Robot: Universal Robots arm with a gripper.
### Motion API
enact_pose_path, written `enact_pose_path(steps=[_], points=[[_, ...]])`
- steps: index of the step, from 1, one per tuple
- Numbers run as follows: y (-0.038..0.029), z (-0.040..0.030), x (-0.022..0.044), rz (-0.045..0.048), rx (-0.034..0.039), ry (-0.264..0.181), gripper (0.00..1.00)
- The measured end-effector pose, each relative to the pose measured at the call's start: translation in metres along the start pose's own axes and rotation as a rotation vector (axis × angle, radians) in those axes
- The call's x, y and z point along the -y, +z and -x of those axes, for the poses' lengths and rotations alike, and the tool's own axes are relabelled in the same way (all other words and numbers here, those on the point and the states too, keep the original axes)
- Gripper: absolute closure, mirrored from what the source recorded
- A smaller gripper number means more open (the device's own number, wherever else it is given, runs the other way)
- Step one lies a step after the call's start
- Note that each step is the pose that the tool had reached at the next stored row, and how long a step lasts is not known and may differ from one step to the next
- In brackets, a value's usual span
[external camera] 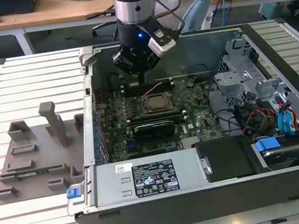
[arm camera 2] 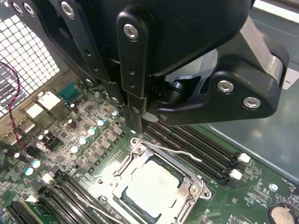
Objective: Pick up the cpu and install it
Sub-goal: 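Install the first cpu locking lever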
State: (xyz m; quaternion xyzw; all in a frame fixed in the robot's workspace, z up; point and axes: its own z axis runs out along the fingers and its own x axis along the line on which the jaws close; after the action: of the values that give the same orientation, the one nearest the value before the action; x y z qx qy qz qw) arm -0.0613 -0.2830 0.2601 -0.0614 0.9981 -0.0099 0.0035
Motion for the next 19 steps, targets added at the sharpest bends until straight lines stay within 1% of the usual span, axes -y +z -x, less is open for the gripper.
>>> enact_pose_path(steps=[1,2,5,6,8,9,10,11,13,16,19], points=[[0.0,0.0,0.0,-0.0001,-0.0001,0.002,0.89],[0.0001,0.0,0.0,-0.0005,-0.0003,0.015,0.89],[0.0004,0.0,0.0,-0.001,-0.0015,0.069,0.89],[0.0009,0.0001,0.0,0.0006,-0.0018,0.092,0.89],[0.001,0.0,0.0,0.0305,0.0003,0.099,0.89],[0.001,0.0,0.0001,0.0524,0.002,0.102,0.89],[0.0012,-0.0001,0.0006,0.0637,0.0028,0.103,0.89],[0.0019,-0.0003,0.0027,0.0741,0.0034,0.103,0.89],[0.0038,-0.0004,0.0075,0.0832,0.0034,0.103,0.89],[0.0099,0.0014,0.0084,0.0841,0.0016,0.103,0.89],[0.0189,0.004,0.0085,0.0842,-0.0008,0.103,0.89]])
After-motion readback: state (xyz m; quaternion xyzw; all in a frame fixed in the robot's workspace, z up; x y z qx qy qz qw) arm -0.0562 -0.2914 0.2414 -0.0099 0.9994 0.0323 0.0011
